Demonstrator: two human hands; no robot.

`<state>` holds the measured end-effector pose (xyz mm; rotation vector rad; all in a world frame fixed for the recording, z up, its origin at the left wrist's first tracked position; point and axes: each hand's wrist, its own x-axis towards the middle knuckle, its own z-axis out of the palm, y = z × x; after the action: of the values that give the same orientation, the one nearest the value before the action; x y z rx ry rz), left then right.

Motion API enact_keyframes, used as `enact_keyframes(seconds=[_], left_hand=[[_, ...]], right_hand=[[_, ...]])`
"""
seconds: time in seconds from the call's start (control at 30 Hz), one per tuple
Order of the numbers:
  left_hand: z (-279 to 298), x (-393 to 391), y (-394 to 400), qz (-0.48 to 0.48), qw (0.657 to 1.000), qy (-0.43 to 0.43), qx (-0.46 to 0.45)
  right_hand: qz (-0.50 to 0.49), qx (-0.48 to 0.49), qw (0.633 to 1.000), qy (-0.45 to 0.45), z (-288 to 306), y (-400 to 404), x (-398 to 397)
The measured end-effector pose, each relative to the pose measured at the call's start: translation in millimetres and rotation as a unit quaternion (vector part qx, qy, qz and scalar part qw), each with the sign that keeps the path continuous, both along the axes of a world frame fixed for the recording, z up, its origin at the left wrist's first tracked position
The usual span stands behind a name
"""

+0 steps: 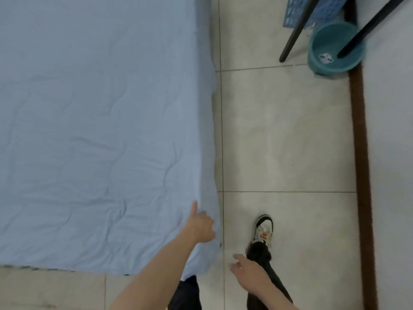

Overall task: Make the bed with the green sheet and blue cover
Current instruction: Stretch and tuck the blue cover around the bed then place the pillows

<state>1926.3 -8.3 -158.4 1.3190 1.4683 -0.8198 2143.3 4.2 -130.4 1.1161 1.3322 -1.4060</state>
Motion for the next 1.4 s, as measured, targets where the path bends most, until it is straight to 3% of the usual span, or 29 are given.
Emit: enact_keyframes(seconds=[0.07,0.17,0.3,0.5,0.6,0.73,0.83,1.03,1.27,1.4], left_hand=[[58.0,23.3,8.9,0.059,0.990,-0.051,-0.115],[141.5,49.0,14.5,0.258,0.961,-0.073,-0.065],[233.4,53.6,26.0,0.482,0.870,-0.103,0.001],[324.3,8.3,39.7,0.631,0.770,-0.037,0.089],[339.4,-24.7,39.6,0.689,0.722,-0.007,0.068],[328.7,-85.7,64.2,0.680,0.732,0.032,-0.027],[326.7,-149.8,131.7,0.655,0.753,0.026,-0.061],[350.3,-299.8,363.1,0.610,0.791,-0.024,0.045],[370.3,-460.4,637.2,0.625,0.746,-0.076,0.217],[357.2,-516.5,724.3,0.652,0.728,-0.066,0.201]], right_hand=[[0.011,0.032,0.999,-0.039,46.3,44.8,49.9],[0.060,0.061,0.992,-0.093,103.2,113.6,100.9],[0.106,0.111,0.983,-0.101,169.4,193.7,105.3],[0.135,0.167,0.977,-0.015,248.6,303.1,-11.1],[0.116,0.191,0.973,0.061,276.9,357.4,-107.2],[0.054,0.209,0.966,0.142,298.6,432.3,-222.8],[0.022,0.220,0.965,0.142,313.7,493.2,-273.2],[0.010,0.235,0.970,0.054,333.8,610.2,-298.7],[0.093,0.210,0.970,-0.083,314.1,763.3,-337.9],[0.150,0.178,0.969,-0.082,294.3,880.0,-423.6]])
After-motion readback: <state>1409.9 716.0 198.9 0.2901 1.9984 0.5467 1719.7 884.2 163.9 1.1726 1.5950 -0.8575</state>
